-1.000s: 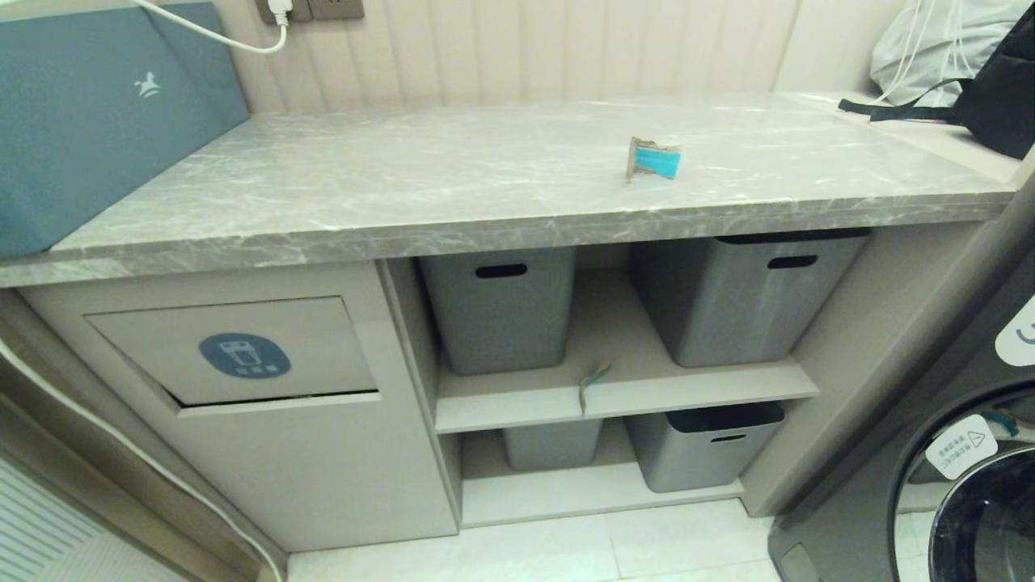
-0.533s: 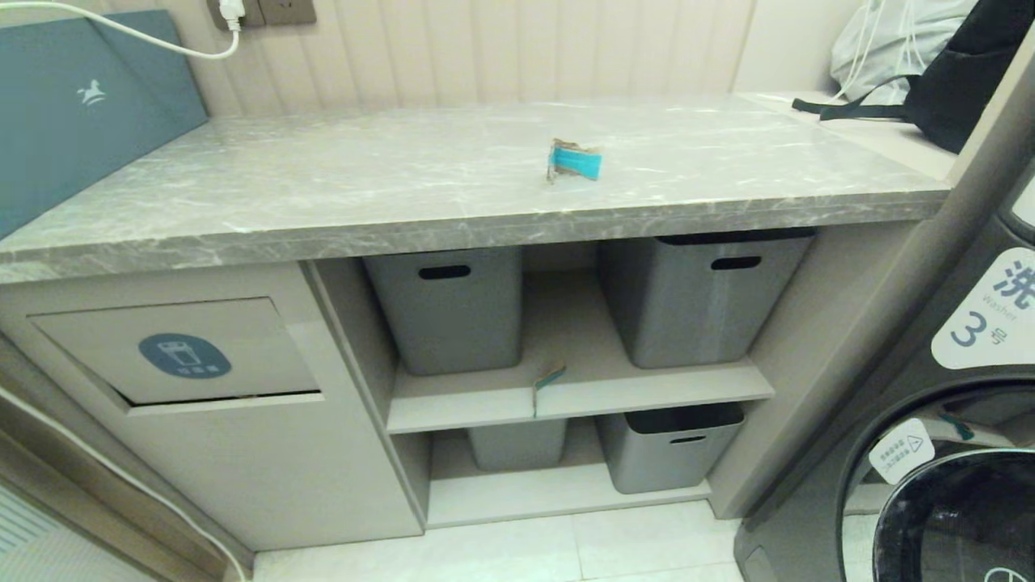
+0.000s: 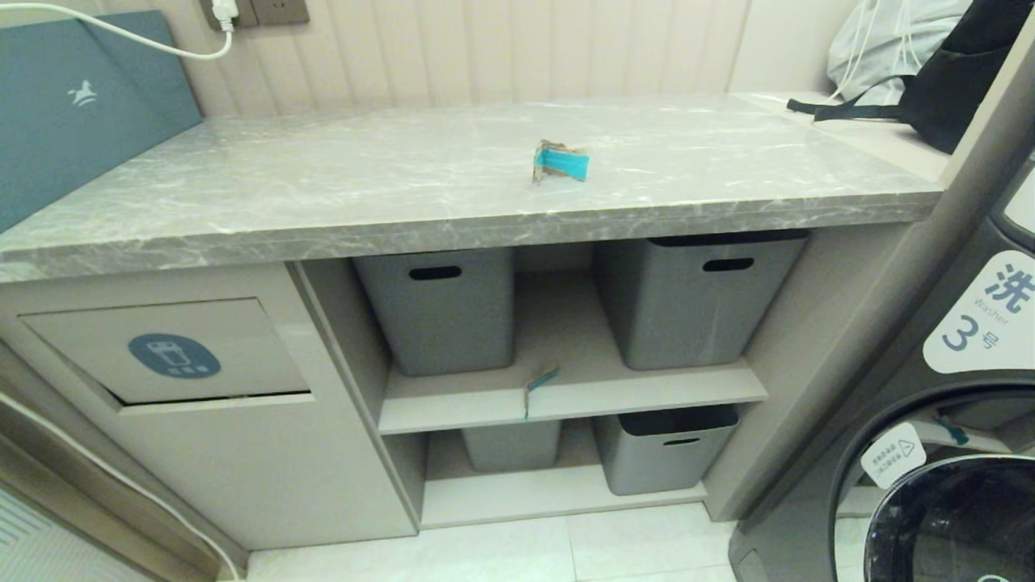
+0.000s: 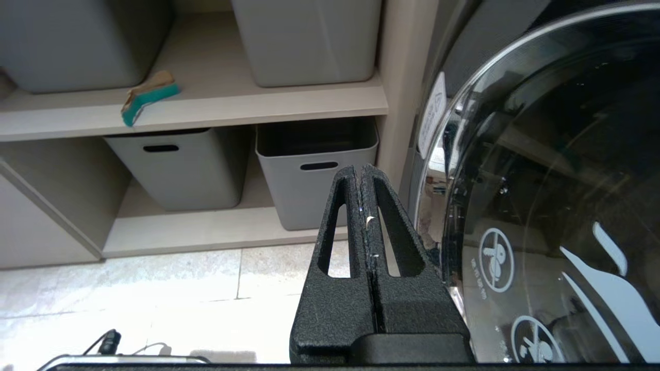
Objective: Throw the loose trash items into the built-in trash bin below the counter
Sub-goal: Pick up the garbage
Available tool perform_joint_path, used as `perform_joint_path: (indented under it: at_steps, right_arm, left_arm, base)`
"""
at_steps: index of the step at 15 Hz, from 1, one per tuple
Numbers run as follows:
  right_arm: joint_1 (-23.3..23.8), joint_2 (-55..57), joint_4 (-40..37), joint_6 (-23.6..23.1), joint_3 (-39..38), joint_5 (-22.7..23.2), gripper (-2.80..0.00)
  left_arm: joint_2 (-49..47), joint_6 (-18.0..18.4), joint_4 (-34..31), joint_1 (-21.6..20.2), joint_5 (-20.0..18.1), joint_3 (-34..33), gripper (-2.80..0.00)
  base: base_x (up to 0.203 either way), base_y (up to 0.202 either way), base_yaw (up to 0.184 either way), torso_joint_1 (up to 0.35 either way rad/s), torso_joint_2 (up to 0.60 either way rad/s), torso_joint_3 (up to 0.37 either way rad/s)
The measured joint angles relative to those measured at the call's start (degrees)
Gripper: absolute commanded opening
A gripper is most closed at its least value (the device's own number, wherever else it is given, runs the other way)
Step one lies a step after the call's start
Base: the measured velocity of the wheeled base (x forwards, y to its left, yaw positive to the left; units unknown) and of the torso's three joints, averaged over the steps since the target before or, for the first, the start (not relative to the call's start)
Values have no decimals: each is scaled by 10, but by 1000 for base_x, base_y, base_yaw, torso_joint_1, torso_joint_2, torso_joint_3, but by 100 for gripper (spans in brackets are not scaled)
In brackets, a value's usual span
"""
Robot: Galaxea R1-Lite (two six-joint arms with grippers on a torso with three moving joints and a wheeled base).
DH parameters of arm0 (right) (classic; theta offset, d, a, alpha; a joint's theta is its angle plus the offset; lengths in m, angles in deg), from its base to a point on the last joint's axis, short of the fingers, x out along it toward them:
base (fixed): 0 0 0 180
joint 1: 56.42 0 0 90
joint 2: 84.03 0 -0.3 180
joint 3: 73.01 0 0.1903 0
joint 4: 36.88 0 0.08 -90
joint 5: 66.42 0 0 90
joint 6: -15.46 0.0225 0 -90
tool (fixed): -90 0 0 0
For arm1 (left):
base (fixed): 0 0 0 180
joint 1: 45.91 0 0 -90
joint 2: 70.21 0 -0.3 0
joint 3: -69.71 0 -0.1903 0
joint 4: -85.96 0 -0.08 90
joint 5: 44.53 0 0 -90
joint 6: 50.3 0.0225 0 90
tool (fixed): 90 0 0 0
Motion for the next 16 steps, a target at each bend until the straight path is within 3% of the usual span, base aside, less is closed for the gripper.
perform_joint_path:
  at_steps: [16]
  right_arm:
    - [0, 0, 0, 0, 0, 0, -280]
  left_arm:
    - [-1, 1, 0, 0, 0, 0, -280]
  base:
    - [0, 0, 0, 0, 0, 0]
